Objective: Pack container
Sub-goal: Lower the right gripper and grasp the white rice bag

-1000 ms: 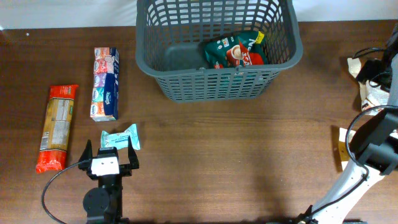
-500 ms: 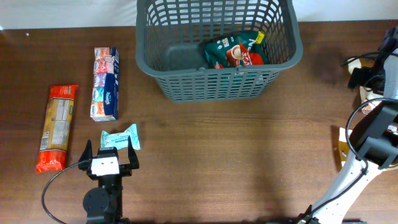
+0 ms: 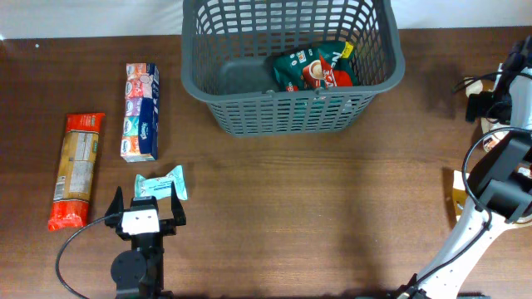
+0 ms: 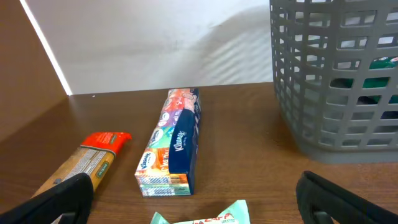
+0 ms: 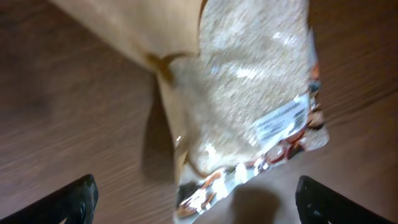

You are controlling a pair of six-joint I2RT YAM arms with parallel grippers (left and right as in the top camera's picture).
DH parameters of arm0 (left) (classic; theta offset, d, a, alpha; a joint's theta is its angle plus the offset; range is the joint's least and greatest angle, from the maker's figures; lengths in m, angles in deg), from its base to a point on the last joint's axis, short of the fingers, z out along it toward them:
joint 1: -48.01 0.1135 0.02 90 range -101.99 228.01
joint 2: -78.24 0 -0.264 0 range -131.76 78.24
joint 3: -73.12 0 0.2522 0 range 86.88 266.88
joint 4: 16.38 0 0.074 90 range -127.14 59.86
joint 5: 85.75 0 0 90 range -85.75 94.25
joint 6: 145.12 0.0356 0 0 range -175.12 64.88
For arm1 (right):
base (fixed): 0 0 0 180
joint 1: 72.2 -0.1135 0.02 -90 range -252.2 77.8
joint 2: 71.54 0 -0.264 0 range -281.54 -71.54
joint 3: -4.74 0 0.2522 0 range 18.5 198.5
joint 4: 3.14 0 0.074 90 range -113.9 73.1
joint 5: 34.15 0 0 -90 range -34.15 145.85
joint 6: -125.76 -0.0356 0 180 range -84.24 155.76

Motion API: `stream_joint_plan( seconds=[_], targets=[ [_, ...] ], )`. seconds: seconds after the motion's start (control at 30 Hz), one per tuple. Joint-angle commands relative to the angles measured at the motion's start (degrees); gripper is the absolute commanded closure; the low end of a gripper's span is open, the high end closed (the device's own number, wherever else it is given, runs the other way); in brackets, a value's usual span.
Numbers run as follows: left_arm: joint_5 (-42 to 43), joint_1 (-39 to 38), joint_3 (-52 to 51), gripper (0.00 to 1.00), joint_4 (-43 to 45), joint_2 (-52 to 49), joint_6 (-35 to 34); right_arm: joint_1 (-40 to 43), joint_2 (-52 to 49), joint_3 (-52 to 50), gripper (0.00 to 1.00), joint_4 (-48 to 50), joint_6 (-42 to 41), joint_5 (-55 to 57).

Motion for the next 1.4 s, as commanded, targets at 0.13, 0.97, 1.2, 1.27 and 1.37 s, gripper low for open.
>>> stream_joint_plan(
  seconds=[0.13, 0.97, 1.2, 1.27, 1.37],
  targets=[
    [0.4, 0.1, -0.2, 0.01, -0.1, 0.3, -0.5, 3.5, -0.4, -0.3, 0.01, 3.1, 3.7, 1.6],
    [0.4, 0.1, -0.2, 0.01, -0.1, 0.3, -0.5, 4.6, -4.3, -0.3, 0.01, 6.5, 7.4, -8.1],
    [0.4, 0.1, -0.2, 0.01, -0.1, 0.3, -0.5, 4.6, -6.3, -0.3, 0.01, 6.2, 7.4, -10.6],
    [0.4, 0.1, -0.2, 0.01, -0.1, 0.3, -0.5, 4.6, -6.9, -0.3, 0.01, 5.9, 7.4, -11.0],
    [0.4, 0.1, -0.2, 0.01, -0.1, 0.3, -0.5, 4.6, -7.5, -0.3, 0.01, 5.8, 7.4, -11.0]
  ],
)
